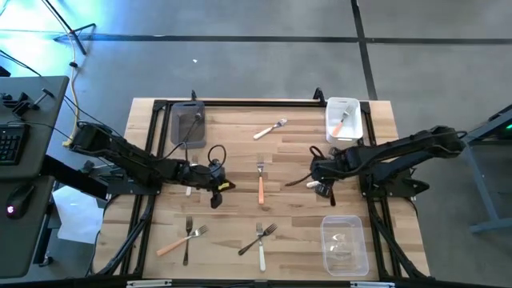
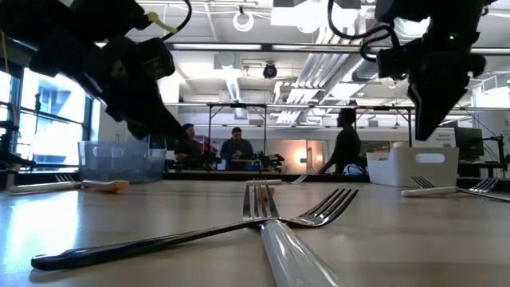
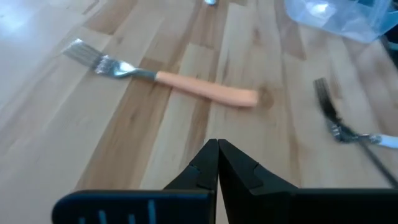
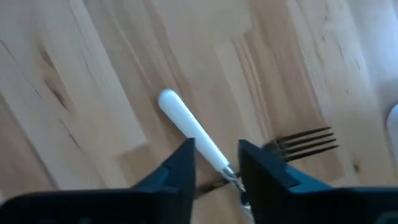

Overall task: Sort silverware by color (type)
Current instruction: Put the middle right white fork into the transparent bin

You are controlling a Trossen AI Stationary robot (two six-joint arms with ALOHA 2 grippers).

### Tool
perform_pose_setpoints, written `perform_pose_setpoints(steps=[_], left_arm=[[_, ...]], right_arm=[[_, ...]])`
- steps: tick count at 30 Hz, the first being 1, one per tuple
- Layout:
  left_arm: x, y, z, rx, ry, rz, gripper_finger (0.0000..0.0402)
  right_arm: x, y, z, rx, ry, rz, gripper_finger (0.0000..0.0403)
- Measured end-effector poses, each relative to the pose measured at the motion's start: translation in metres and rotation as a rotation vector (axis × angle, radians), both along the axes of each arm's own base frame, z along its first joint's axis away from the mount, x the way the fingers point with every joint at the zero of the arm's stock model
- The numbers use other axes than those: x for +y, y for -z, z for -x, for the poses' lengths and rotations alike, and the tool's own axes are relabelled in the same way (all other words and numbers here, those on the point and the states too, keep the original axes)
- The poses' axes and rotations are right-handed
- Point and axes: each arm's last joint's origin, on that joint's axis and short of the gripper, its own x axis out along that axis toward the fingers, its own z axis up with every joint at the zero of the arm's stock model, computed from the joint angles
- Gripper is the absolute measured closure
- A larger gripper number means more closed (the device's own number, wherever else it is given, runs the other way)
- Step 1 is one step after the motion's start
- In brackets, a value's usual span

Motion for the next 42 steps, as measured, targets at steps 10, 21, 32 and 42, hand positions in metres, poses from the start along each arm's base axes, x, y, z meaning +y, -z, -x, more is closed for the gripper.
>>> perform_pose_setpoints(steps=[10, 21, 32, 42], left_arm=[[-0.001, 0.003, 0.003, 0.001, -0.012, -0.028, 0.0399], [-0.001, 0.004, 0.004, 0.009, -0.011, -0.030, 0.0399], [-0.005, 0.004, 0.004, 0.009, 0.011, -0.040, 0.0399], [-0.006, 0.004, 0.005, 0.008, 0.013, -0.043, 0.0399]], right_arm=[[-0.009, 0.040, -0.019, 0.235, -0.170, -0.029, 0.0211], [-0.017, 0.069, -0.032, 0.321, -0.256, -0.103, 0.0211], [-0.017, 0.073, -0.033, 0.348, -0.292, -0.103, 0.0211], [-0.022, 0.074, -0.033, 0.341, -0.274, -0.108, 0.0218]])
